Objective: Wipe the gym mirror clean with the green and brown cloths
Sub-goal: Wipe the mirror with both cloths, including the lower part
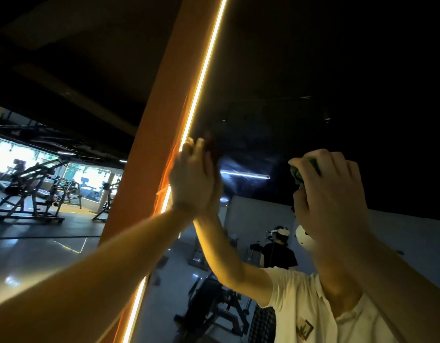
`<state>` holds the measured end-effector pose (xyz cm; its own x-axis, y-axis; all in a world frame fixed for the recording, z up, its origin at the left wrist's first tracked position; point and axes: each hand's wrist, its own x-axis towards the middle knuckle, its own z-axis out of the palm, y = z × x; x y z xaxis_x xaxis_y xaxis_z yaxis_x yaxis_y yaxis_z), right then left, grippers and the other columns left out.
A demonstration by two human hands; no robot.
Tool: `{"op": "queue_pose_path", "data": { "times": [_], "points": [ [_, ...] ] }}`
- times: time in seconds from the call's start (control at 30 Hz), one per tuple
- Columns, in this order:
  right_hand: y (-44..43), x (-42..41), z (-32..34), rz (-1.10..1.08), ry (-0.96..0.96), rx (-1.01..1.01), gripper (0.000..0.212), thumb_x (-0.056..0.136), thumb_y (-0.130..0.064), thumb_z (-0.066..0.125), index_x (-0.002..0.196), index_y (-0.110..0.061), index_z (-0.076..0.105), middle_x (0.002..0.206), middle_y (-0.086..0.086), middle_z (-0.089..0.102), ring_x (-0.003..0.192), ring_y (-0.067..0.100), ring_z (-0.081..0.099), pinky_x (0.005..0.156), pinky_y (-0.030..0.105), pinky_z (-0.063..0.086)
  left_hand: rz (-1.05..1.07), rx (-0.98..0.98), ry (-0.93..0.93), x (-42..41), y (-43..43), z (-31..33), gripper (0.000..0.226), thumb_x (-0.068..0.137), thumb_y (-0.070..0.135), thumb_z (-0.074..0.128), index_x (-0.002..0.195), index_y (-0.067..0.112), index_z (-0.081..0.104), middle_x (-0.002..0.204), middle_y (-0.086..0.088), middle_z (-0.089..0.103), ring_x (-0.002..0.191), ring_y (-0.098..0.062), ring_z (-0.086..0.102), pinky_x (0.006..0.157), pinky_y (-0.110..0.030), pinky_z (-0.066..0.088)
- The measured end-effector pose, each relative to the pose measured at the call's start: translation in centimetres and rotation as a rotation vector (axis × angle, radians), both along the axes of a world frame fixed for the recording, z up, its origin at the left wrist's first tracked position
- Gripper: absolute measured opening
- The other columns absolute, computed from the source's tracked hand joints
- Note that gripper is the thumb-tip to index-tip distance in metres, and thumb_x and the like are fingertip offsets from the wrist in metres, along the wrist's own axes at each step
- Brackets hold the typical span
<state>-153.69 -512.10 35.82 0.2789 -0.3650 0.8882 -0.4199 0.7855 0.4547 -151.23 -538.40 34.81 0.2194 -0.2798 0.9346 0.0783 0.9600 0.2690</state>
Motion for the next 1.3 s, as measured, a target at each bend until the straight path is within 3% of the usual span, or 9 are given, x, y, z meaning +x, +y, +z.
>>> {"op": "queue_pose_path", "data": {
  "times": [0.23, 0.33, 0.5, 0.73, 0.87, 0.93, 1.03, 1.1, 1.3],
  "points": [
    [-0.2, 0.0, -0.1, 0.011, -0.022, -0.013, 0.047, 0.078, -0.014, 0.06, 0.124, -0.007, 0.06, 0.121, 0.021, 0.056, 0.11, 0.042, 0.053, 0.089, 0.054, 0.044, 0.076, -0.856, -0.178, 0.8, 3.7, -5.8, 0.049, 0.103, 0.042, 0.051, 0.148, 0.025, 0.043, 0.11, -0.007, 0.054, 0.088, -0.015, 0.05, 0.073, -0.025, 0.045],
    [-0.3, 0.1, -0.1, 0.001, -0.019, -0.01, 0.045, 0.078, -0.015, 0.06, 0.122, -0.006, 0.061, 0.12, 0.023, 0.057, 0.109, 0.044, 0.053, 0.088, 0.055, 0.045, 0.199, -0.701, -0.094, 1.0, -0.4, -0.8, 0.055, 0.097, 0.037, 0.064, 0.146, 0.02, 0.048, 0.11, -0.013, 0.056, 0.083, -0.026, 0.057, 0.068, -0.032, 0.049],
    [-0.5, 0.1, -0.2, 0.007, -0.027, -0.016, 0.044, 0.077, -0.014, 0.06, 0.121, -0.006, 0.061, 0.118, 0.022, 0.058, 0.11, 0.043, 0.053, 0.088, 0.055, 0.046, 0.026, -0.063, -0.004, 0.4, -1.7, 1.8, 0.049, 0.103, 0.028, 0.036, 0.145, 0.013, 0.056, 0.128, -0.018, 0.058, 0.104, -0.035, 0.055, 0.09, -0.049, 0.051],
    [-0.8, 0.0, -0.5, -0.006, -0.024, -0.046, 0.041, 0.082, -0.011, 0.055, 0.123, -0.008, 0.06, 0.121, 0.02, 0.056, 0.112, 0.041, 0.051, 0.09, 0.054, 0.042, -0.034, -0.795, -0.219, 2.3, 0.4, -10.2, 0.035, 0.101, 0.036, 0.056, 0.135, 0.029, 0.062, 0.135, -0.001, 0.052, 0.119, -0.021, 0.051, 0.104, -0.034, 0.046],
    [-0.8, 0.1, -0.6, -0.012, -0.026, -0.054, 0.038, 0.086, -0.014, 0.051, 0.123, -0.008, 0.06, 0.121, 0.021, 0.056, 0.112, 0.043, 0.051, 0.091, 0.054, 0.042, 0.023, -0.638, -0.291, 0.2, -5.4, -3.6, 0.044, 0.1, 0.071, 0.041, 0.132, 0.049, 0.061, 0.134, 0.039, 0.047, 0.131, 0.008, 0.044, 0.115, -0.02, 0.033],
    [-0.9, 0.2, -0.8, -0.004, -0.028, -0.057, 0.042, 0.087, -0.022, 0.043, 0.123, -0.008, 0.059, 0.121, 0.021, 0.055, 0.113, 0.042, 0.05, 0.092, 0.053, 0.04, -0.124, -0.498, -0.222, -1.0, -6.6, -0.1, 0.052, 0.104, 0.061, 0.037, 0.148, 0.038, 0.052, 0.157, 0.022, 0.033, 0.147, -0.011, 0.035, 0.125, -0.032, 0.024],
    [-1.0, 0.1, -0.7, 0.008, -0.014, -0.062, 0.045, 0.085, -0.023, 0.039, 0.124, -0.009, 0.057, 0.121, 0.019, 0.054, 0.113, 0.04, 0.049, 0.092, 0.052, 0.038, -0.185, -0.304, -0.119, 0.5, -2.6, -0.9, 0.046, 0.105, 0.023, 0.042, 0.143, 0.002, 0.057, 0.152, -0.008, 0.047, 0.137, -0.012, 0.047, 0.116, -0.027, 0.039],
    [-1.1, -0.1, -0.8, 0.029, -0.002, -0.074, 0.043, 0.084, -0.017, 0.045, 0.124, -0.009, 0.058, 0.122, 0.018, 0.052, 0.112, 0.038, 0.047, 0.093, 0.05, 0.037, -0.181, -0.451, -0.064, 2.9, 0.7, -5.3, 0.045, 0.102, 0.025, 0.045, 0.138, 0.007, 0.064, 0.15, -0.013, 0.052, 0.134, -0.027, 0.054, 0.111, -0.048, 0.046],
    [-3.3, 0.4, -2.2, 0.226, -0.022, -0.022, 0.039, 0.087, -0.016, 0.04, 0.122, -0.009, 0.058, 0.119, 0.018, 0.055, 0.107, 0.033, 0.05, 0.086, 0.041, 0.039, 0.034, -1.019, -0.321, 3.2, -4.7, -11.3, 0.04, 0.105, 0.017, 0.05, 0.144, 0.018, 0.052, 0.16, -0.012, 0.039, 0.148, -0.031, 0.041, 0.112, -0.048, 0.049]
  ]
}}
